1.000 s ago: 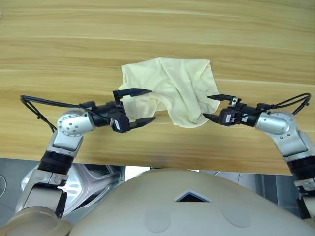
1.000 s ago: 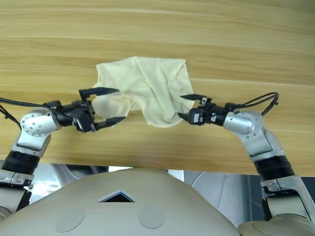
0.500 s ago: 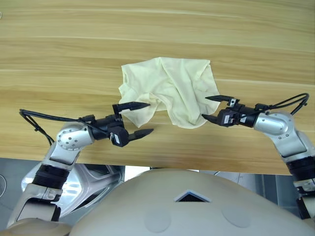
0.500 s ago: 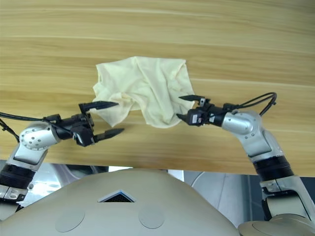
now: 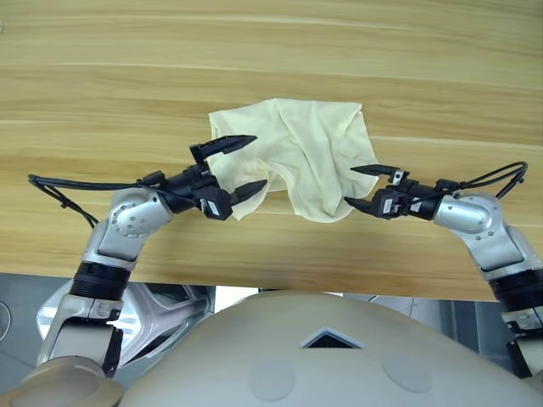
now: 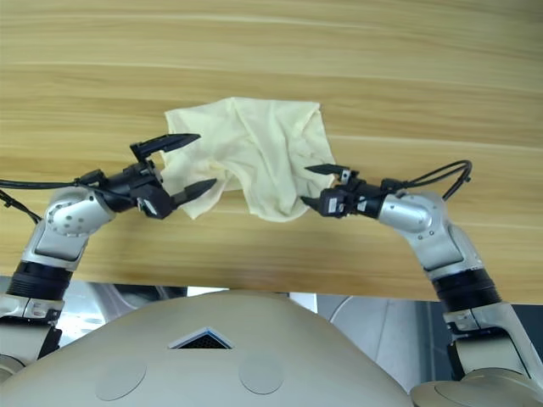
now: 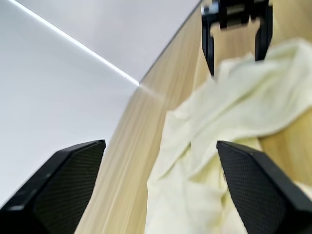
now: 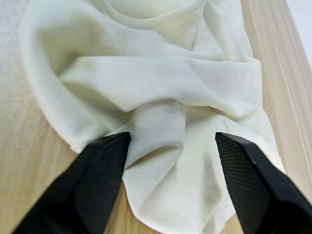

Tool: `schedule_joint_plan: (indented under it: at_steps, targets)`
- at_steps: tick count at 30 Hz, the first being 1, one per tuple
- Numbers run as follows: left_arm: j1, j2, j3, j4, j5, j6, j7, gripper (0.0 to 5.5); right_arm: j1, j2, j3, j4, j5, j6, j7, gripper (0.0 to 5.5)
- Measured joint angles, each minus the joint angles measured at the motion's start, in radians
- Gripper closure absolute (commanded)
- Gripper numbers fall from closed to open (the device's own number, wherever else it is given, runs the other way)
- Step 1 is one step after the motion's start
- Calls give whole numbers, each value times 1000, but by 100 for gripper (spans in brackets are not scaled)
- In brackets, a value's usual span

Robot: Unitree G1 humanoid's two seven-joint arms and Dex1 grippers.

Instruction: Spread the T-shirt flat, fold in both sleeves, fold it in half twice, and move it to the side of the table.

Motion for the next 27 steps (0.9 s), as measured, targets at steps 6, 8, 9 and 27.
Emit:
schedule_joint_plan:
  at_steps: [6, 8, 9, 27]
  targets:
    - [-32, 4, -22, 55, 80, -12, 43, 128, -2, 4, 2, -6, -6, 6, 0, 226]
    - [-36, 11, -28, 64, 102, -14, 45, 128, -2, 6, 2, -11, -12, 9, 0, 226]
    - [-36, 19, -35, 71, 112, -15, 45, 128, -1, 8, 2, -14, -16, 10, 0, 226]
    - [-80, 240, -155, -8, 225, -78, -43, 128, -9, 50, 33, -40, -31, 33, -1, 226]
